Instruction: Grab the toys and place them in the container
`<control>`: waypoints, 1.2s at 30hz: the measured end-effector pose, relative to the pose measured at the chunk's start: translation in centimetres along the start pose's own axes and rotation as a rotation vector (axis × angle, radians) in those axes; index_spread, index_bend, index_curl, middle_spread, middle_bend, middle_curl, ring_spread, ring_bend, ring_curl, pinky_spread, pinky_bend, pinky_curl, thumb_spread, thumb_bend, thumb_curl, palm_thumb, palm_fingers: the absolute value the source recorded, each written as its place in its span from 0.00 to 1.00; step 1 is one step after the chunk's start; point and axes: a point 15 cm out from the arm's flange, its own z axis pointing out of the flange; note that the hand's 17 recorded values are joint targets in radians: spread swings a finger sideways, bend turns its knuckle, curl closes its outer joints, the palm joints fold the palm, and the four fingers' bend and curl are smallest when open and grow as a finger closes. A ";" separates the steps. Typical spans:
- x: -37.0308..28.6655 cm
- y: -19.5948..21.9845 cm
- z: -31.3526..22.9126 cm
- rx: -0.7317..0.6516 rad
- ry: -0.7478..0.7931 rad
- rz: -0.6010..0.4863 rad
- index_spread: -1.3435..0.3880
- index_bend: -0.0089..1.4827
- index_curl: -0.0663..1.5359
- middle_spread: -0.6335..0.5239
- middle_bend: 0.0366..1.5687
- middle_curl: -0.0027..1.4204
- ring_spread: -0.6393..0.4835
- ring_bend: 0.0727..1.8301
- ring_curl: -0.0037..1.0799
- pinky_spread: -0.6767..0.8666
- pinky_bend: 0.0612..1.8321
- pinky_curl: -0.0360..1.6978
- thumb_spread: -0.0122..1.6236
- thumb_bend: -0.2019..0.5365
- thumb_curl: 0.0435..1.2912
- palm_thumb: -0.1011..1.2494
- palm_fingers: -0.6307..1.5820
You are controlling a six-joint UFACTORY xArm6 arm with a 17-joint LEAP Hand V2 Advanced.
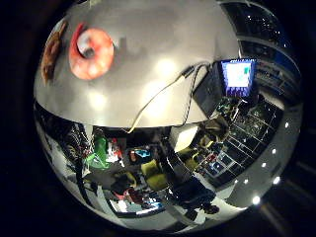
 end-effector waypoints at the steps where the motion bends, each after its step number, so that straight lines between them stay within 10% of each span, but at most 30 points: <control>1: 0.2 -0.3 0.5 -0.001 0.004 -0.004 0.56 0.11 0.20 0.61 0.09 0.21 0.73 0.08 0.25 0.68 0.19 0.20 0.61 0.23 0.21 0.56 0.27; 28: -2.4 -4.7 6.9 -0.044 -0.025 -0.019 0.58 0.11 0.18 0.64 0.09 0.19 0.74 0.08 0.25 0.69 0.19 0.21 0.59 0.25 0.21 0.53 0.27; 36: -0.9 -6.8 6.6 0.055 0.014 -0.001 0.54 0.46 0.31 0.56 0.11 0.18 0.69 0.04 0.19 0.69 0.10 0.18 0.59 0.28 0.24 0.70 0.42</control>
